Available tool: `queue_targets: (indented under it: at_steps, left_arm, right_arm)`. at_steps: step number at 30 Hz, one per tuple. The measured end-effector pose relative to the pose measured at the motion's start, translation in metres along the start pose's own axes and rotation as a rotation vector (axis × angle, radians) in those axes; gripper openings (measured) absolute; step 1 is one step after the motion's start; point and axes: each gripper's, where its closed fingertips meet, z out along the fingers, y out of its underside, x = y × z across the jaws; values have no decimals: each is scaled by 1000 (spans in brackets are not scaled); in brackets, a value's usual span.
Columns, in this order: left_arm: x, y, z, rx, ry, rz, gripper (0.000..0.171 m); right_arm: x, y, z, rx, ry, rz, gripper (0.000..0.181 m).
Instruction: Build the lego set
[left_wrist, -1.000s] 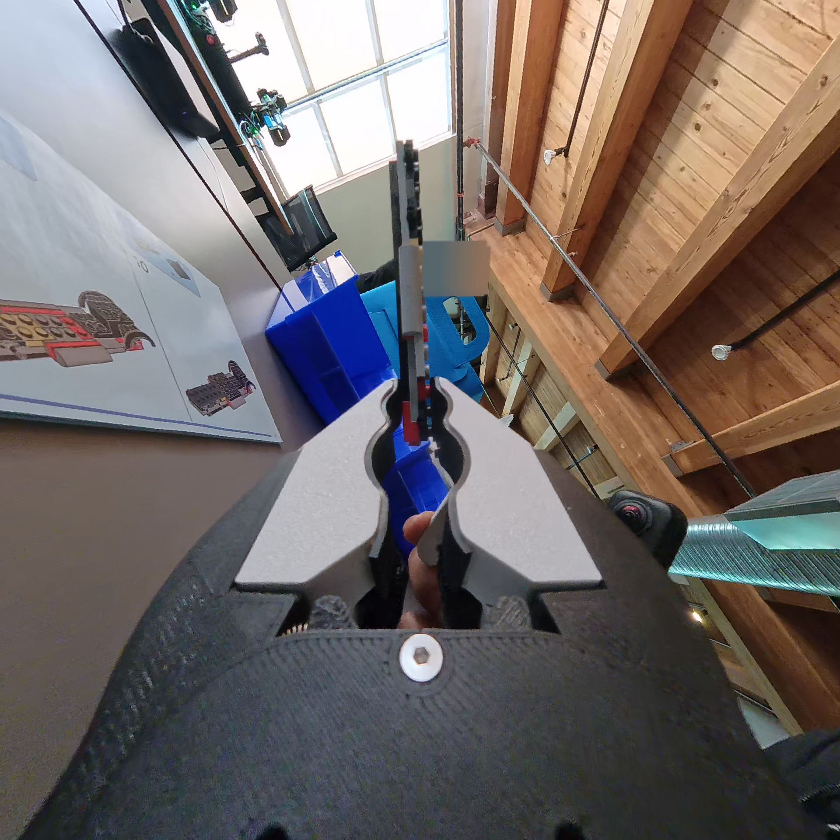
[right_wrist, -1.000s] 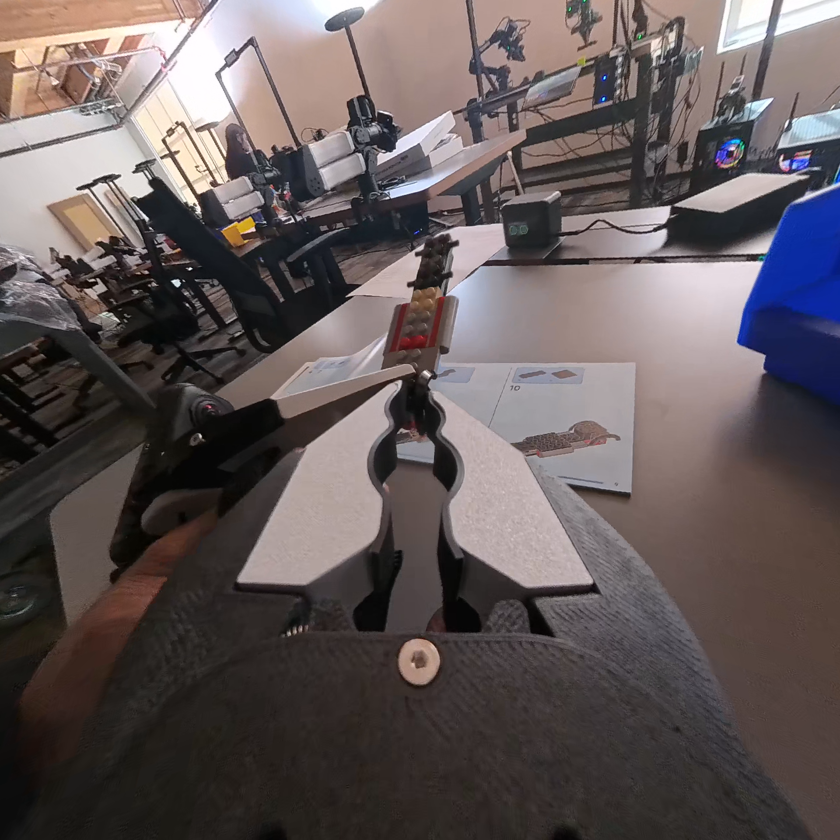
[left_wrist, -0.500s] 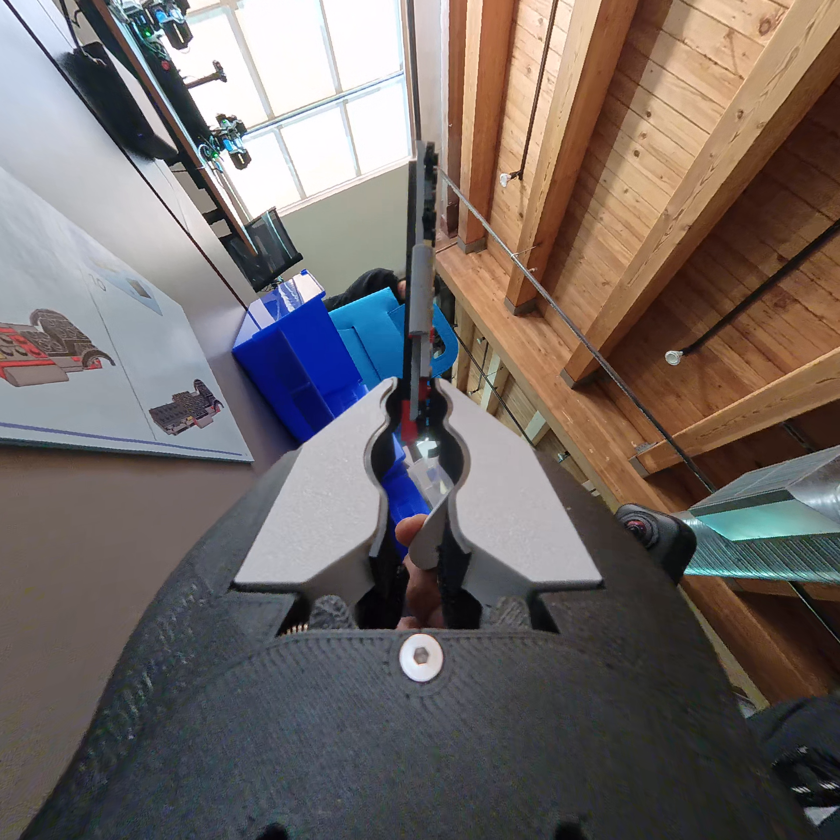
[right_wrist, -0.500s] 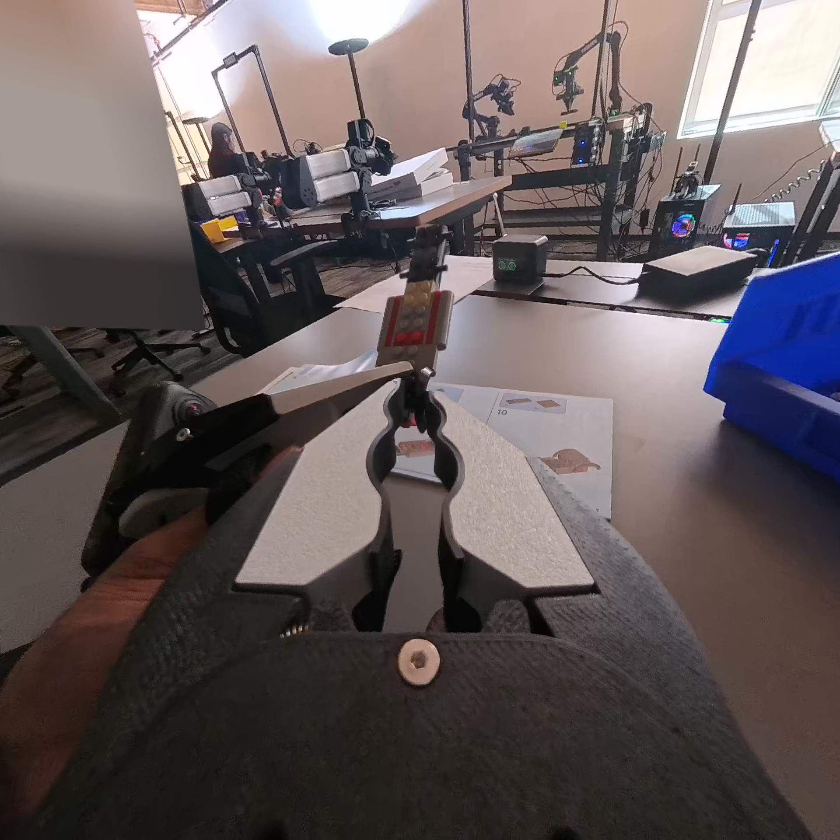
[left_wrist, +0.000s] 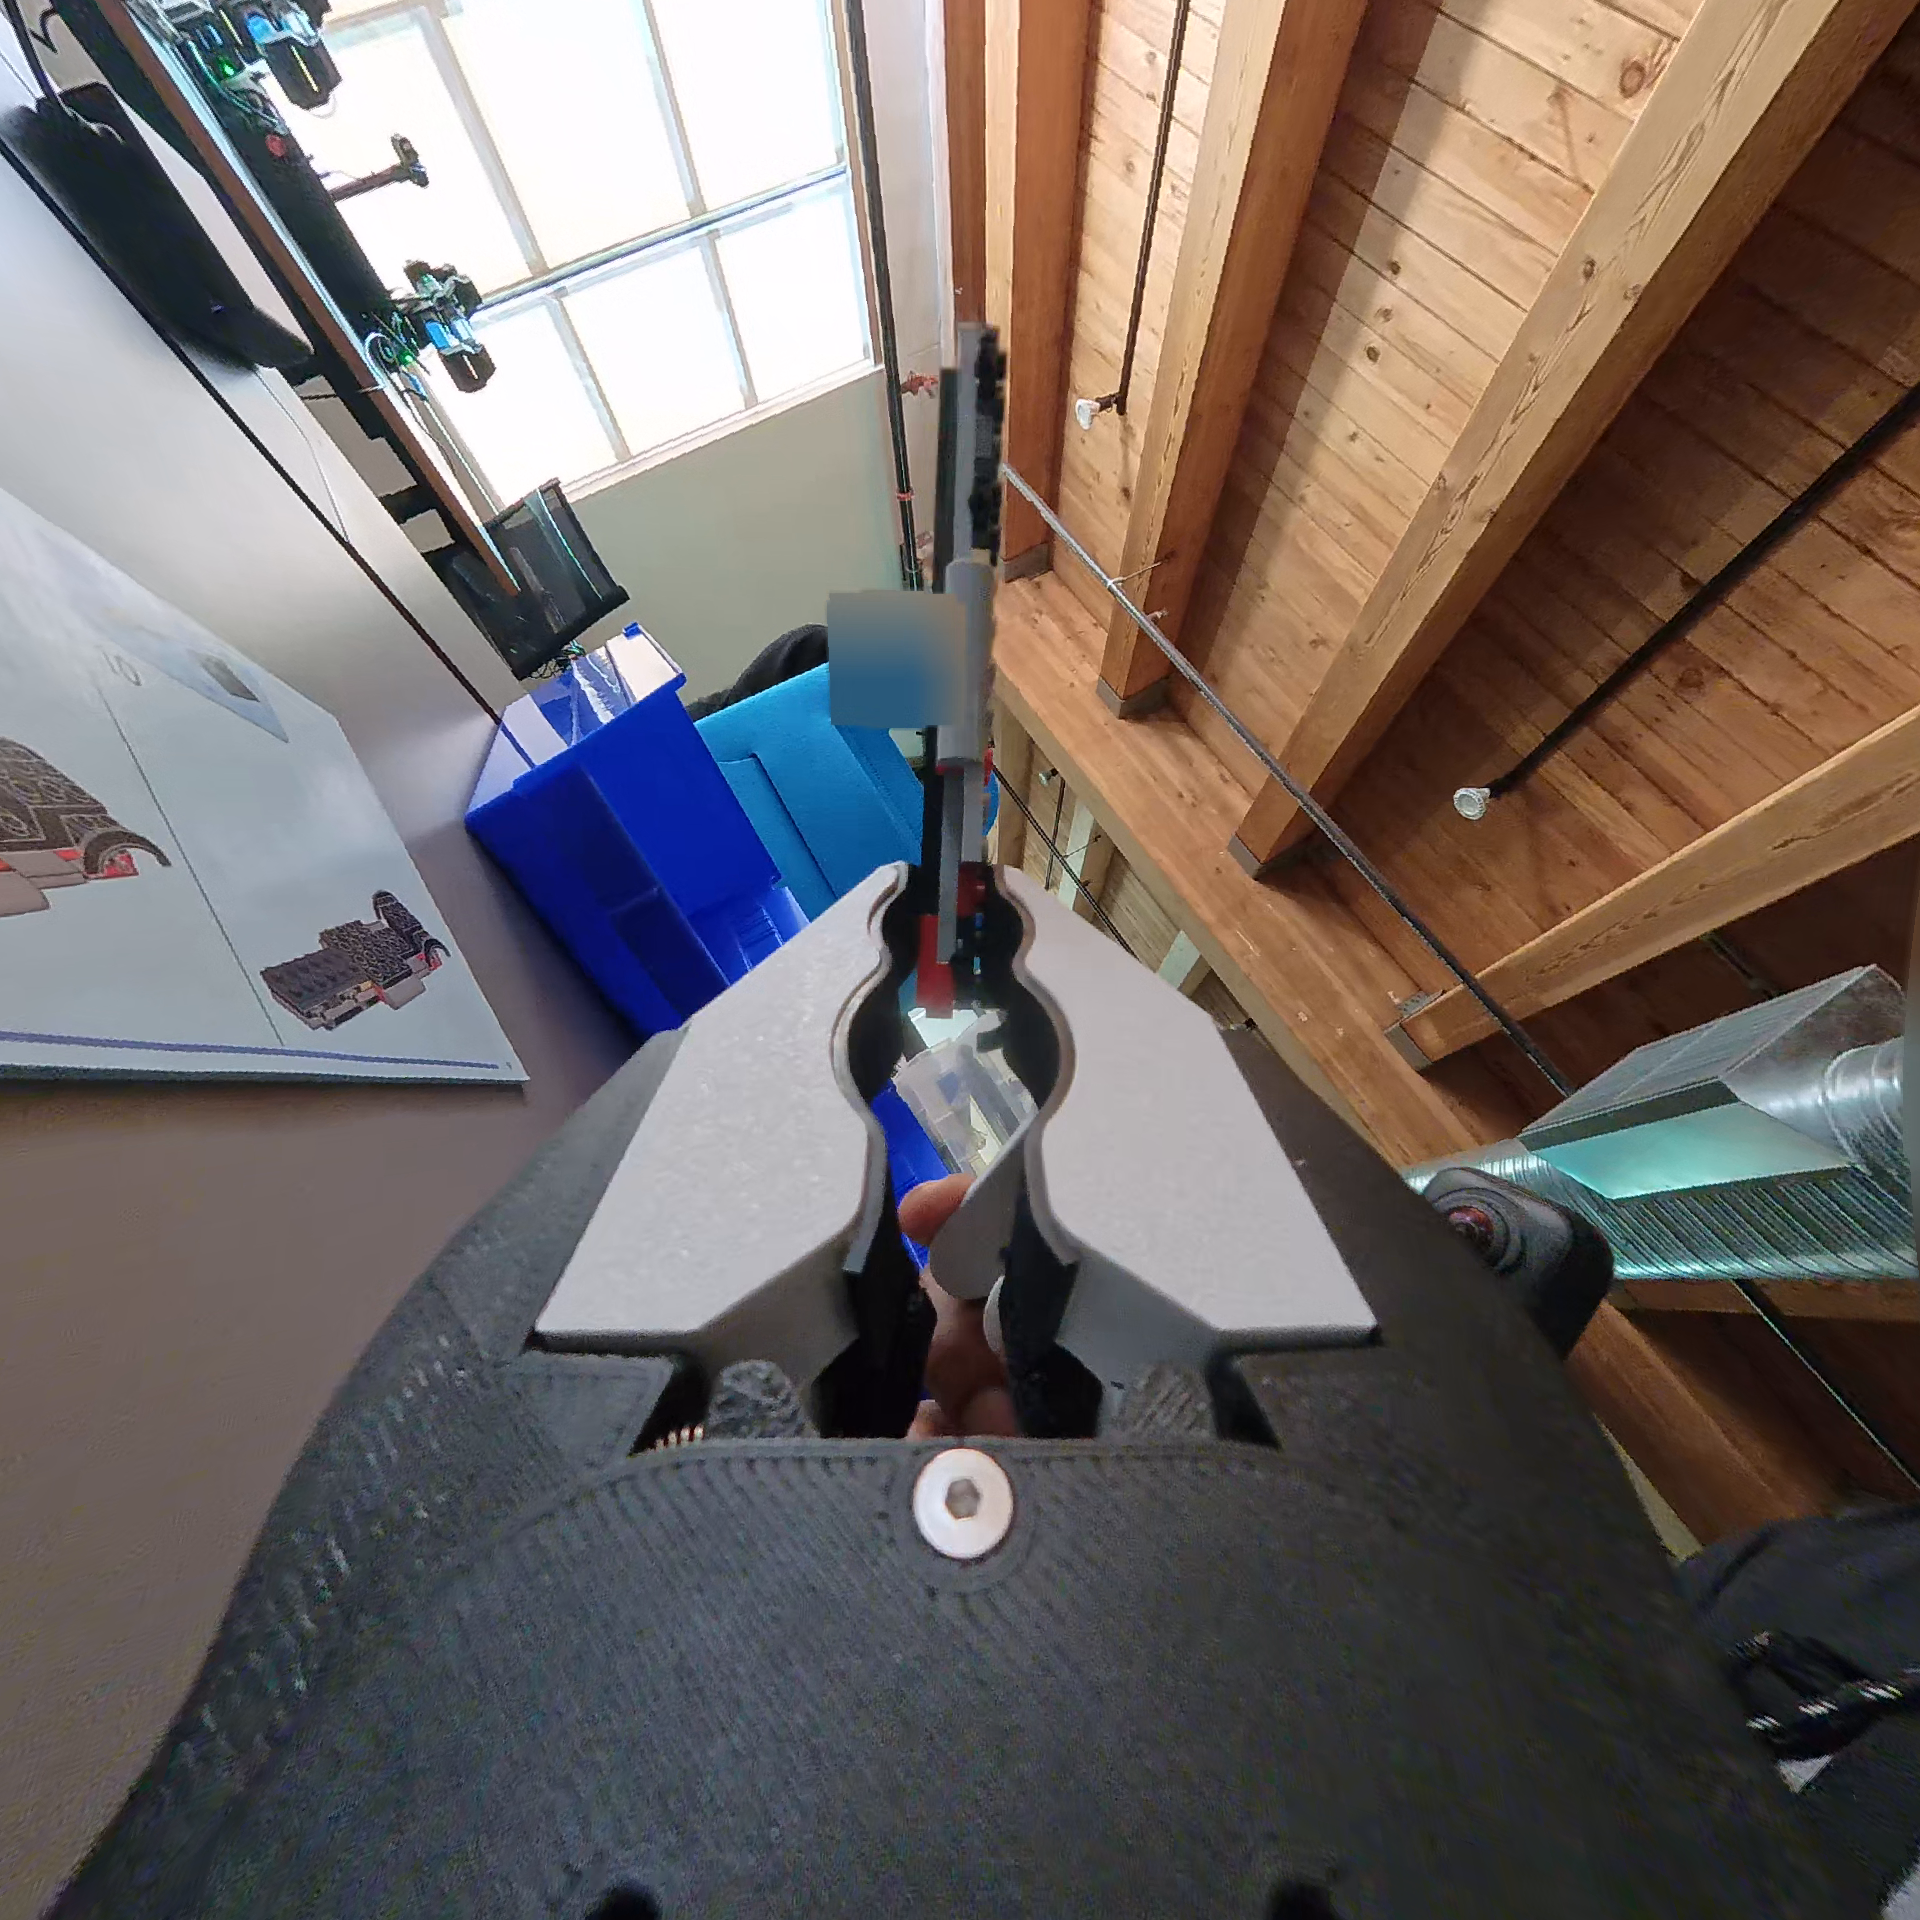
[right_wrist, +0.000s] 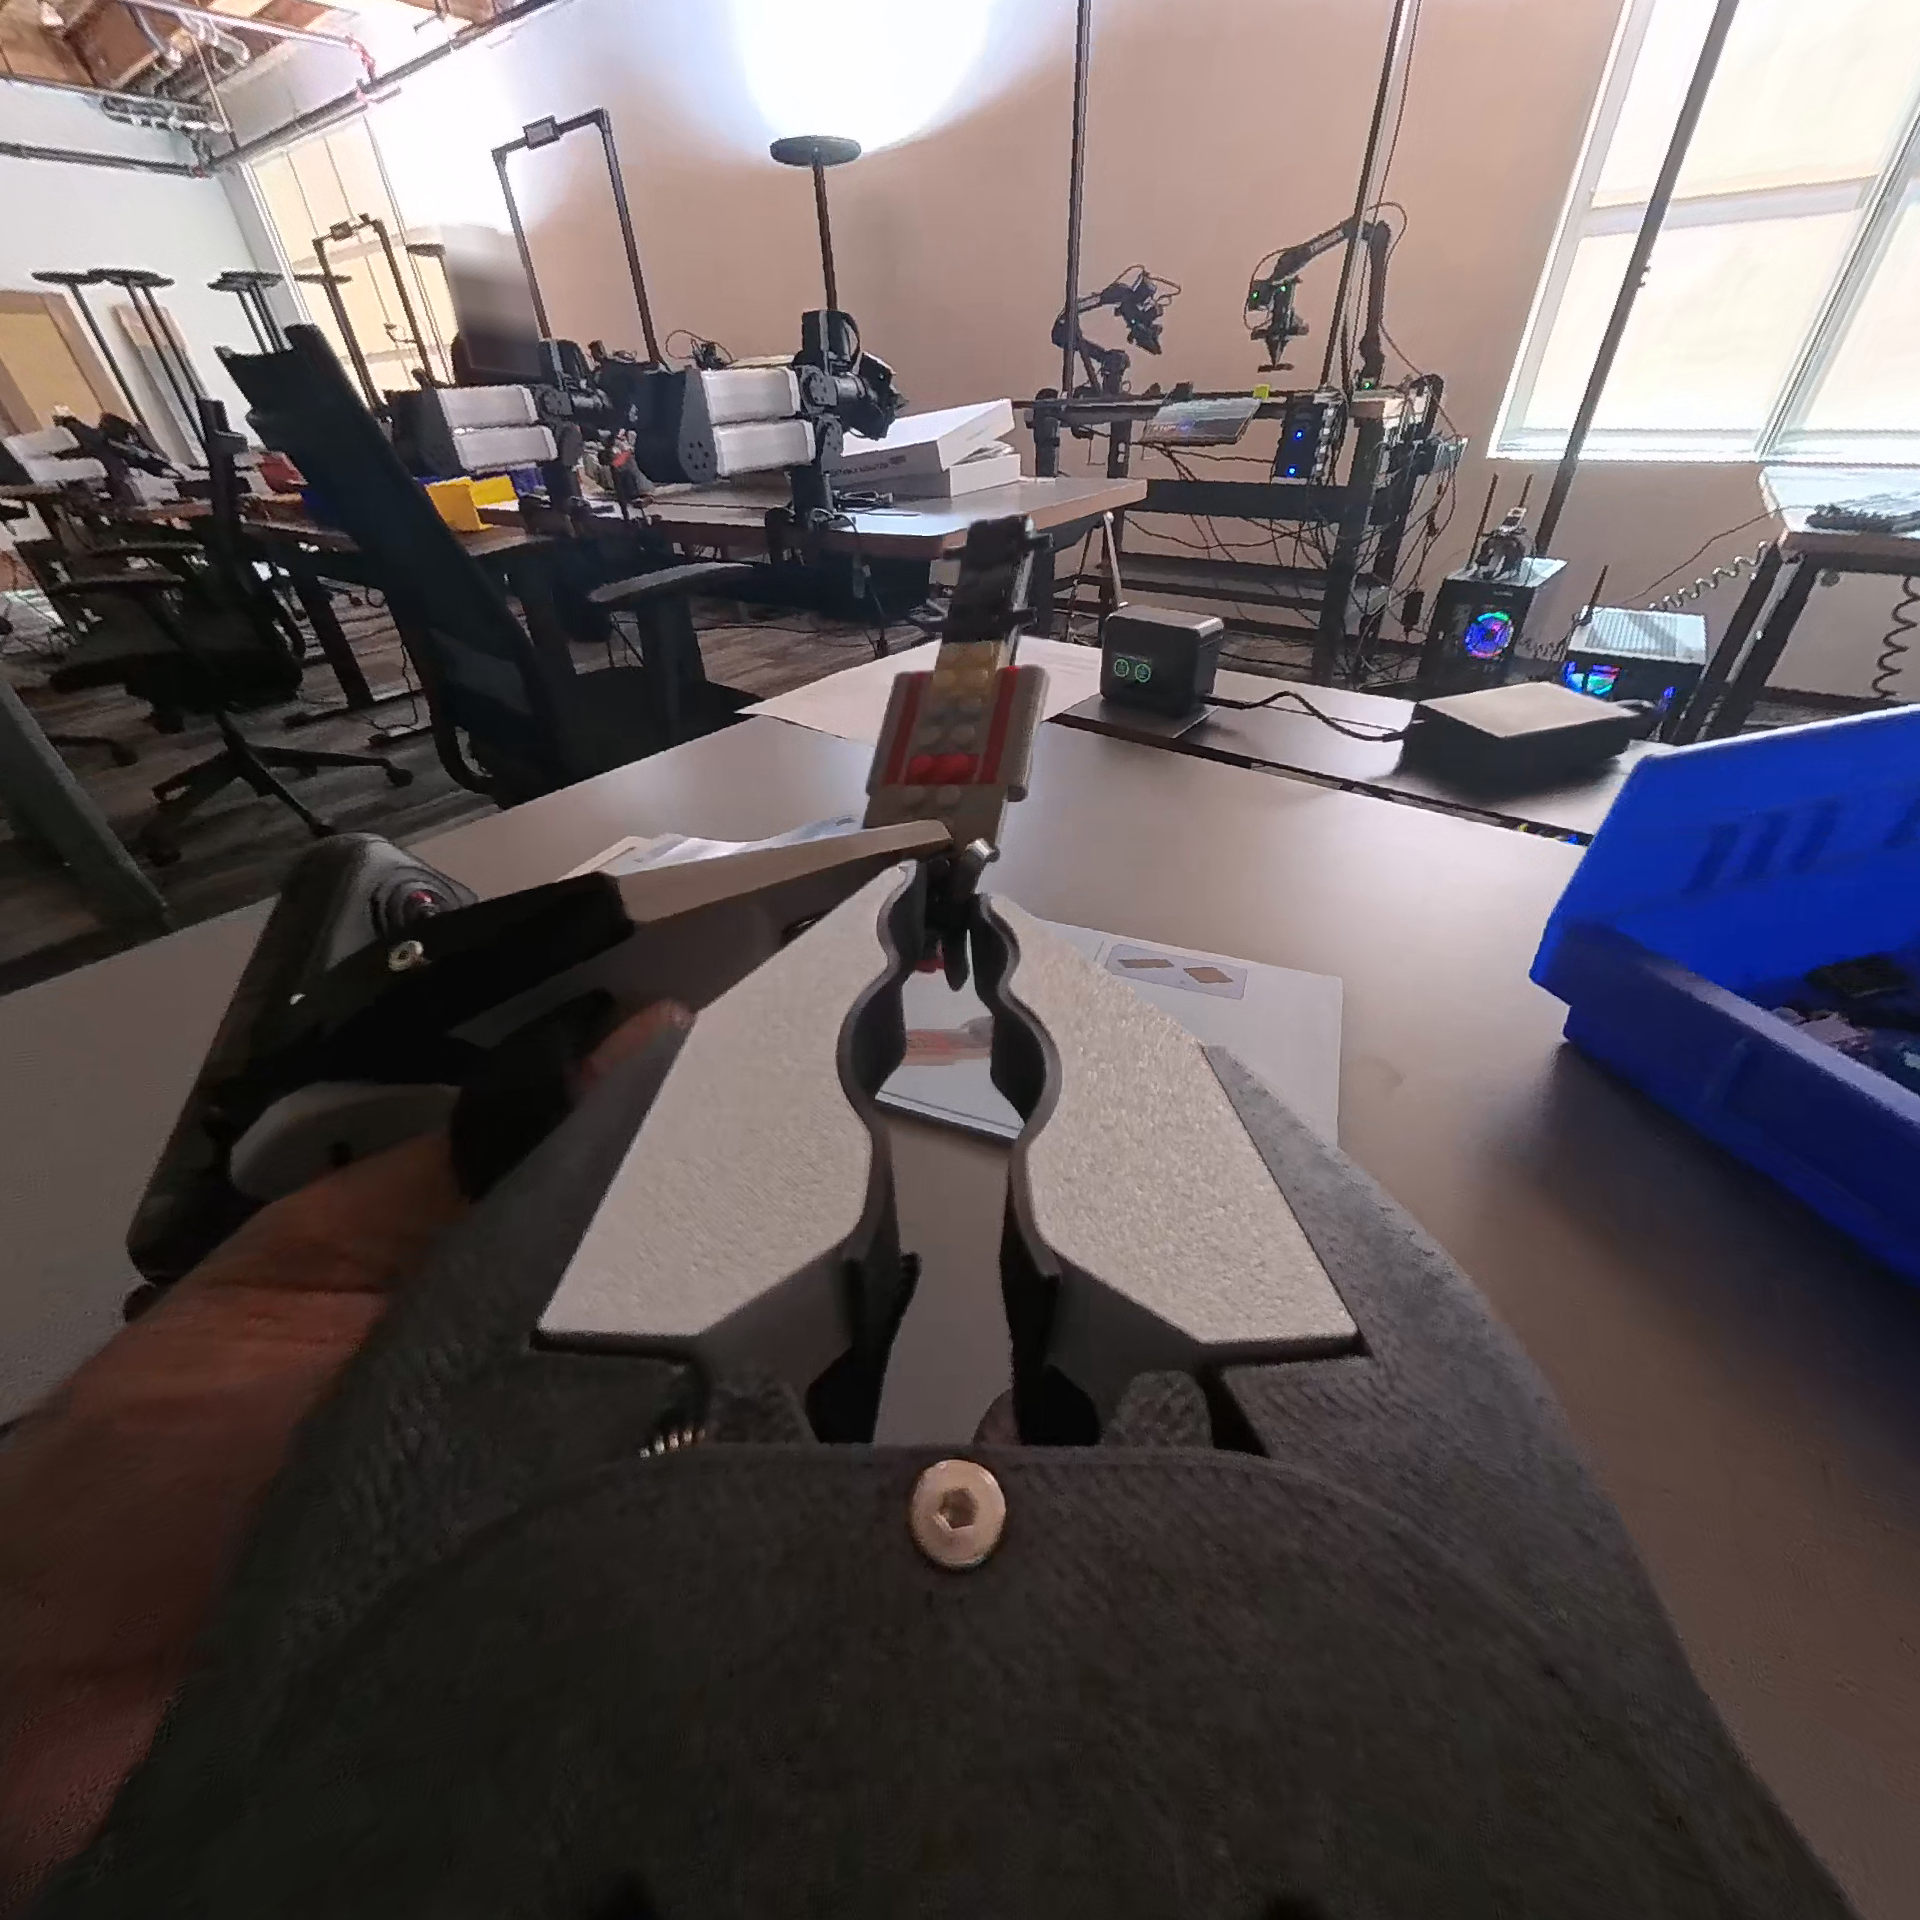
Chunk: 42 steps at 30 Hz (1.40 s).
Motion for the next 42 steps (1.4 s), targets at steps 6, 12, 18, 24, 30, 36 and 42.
queue_targets:
  at_steps: [6,12,18,24,30,36,42]
  left_arm:
    - [2,0,0,2,17,-2,10]
    - [7,-1,-1,12,54,-19,10]
    - [9,-2,-1,23,74,-20,11]
    - [12,-1,-1,8,91,-12,11]
    - [15,0,0,-15,110,0,11]
    - [17,0,1,-27,129,7,11]
    - [22,-1,1,-33,131,70,11]
  right_arm:
    - [-2,-1,-1,13,3,-37,11]
    - [-3,-4,-3,31,-5,-36,11]
    - [-4,-5,-3,44,-3,-39,11]
    - [-5,-8,-4,46,-14,-32,10]
    - [-5,-9,-5,33,-33,-34,11]
    - [-5,-11,-7,26,-40,-36,10]
    - [-7,-14,-8,16,-48,-21,10]
